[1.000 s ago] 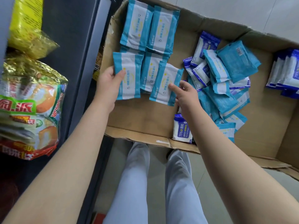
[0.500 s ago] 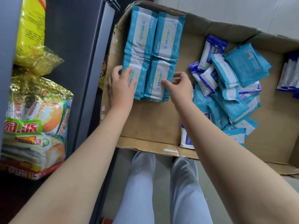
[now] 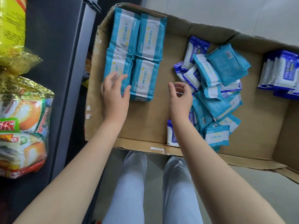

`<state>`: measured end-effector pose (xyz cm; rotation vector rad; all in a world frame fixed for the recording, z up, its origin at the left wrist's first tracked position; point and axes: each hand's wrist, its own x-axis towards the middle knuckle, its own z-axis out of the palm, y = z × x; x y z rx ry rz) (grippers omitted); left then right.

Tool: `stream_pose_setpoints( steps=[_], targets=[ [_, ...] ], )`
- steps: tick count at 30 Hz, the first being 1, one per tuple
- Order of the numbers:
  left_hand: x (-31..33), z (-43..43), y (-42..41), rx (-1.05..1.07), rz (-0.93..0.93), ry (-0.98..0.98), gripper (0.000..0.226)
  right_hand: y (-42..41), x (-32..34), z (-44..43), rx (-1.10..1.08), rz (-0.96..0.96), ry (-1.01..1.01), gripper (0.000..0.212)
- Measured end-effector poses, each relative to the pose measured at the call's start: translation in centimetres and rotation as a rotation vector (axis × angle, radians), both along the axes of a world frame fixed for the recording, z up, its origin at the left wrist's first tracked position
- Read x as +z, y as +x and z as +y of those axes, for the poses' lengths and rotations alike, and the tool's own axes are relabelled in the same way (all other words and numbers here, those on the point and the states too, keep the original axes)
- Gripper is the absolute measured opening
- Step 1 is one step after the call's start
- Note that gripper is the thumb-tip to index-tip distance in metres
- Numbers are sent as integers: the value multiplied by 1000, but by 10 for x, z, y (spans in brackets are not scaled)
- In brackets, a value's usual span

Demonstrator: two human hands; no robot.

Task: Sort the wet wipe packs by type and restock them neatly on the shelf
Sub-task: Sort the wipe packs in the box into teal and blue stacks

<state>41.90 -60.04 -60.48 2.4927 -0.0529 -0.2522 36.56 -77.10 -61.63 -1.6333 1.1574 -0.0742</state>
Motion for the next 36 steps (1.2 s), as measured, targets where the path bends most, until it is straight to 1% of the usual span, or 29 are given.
stream_pose_setpoints(
  steps=[3, 7, 9, 11, 13, 17, 19, 21, 23, 25, 27, 30, 32, 33, 34, 36],
  targets=[
    [6, -29, -34, -69, 84, -69, 29, -47, 8, -31, -66, 35, -26, 17],
    [4, -81, -70, -134, 260, -183, 31, -104, 9, -81, -130, 110, -72, 15],
    [1, -110, -78, -143, 328, -226, 36, -124, 7, -105, -166, 145, -100, 17],
    [-1, -139, -80, -143, 378, -280, 40, -135, 3, -128, -178, 168, -105, 23],
    [-3, -168, -74, -109, 433, -336, 42, -138, -3, -148, -156, 193, -47, 30],
    [-14, -221, -47, 24, 510, -411, 49, -129, -16, -171, -143, 180, 197, 36],
    [-22, -242, -31, 89, 527, -411, 52, -121, -16, -172, -145, 173, 258, 38],
    [-31, -257, -20, 156, 552, -385, 53, -114, -17, -172, -149, 167, 281, 35],
    [-40, -265, -14, 214, 533, -323, 51, -110, -17, -172, -141, 149, 247, 31],
    [-47, -267, -11, 235, 498, -270, 44, -106, -19, -174, -96, 165, 164, 28],
    [-51, -266, -11, 249, 490, -272, 35, -103, -18, -178, -76, 178, 108, 27],
    [-49, -253, -16, 283, 546, -386, 24, -102, -12, -181, -88, 140, -13, 23],
    [-43, -239, -25, 311, 603, -477, 28, -103, -4, -180, -83, 72, -57, 17],
    [-37, -231, -31, 323, 632, -518, 30, -104, 0, -179, -62, 50, -37, 17],
    [-30, -222, -37, 338, 667, -569, 29, -103, 4, -176, -44, 36, 25, 19],
    [-15, -204, -52, 375, 774, -710, 25, -97, 11, -169, -35, 22, 232, 25]
  ],
)
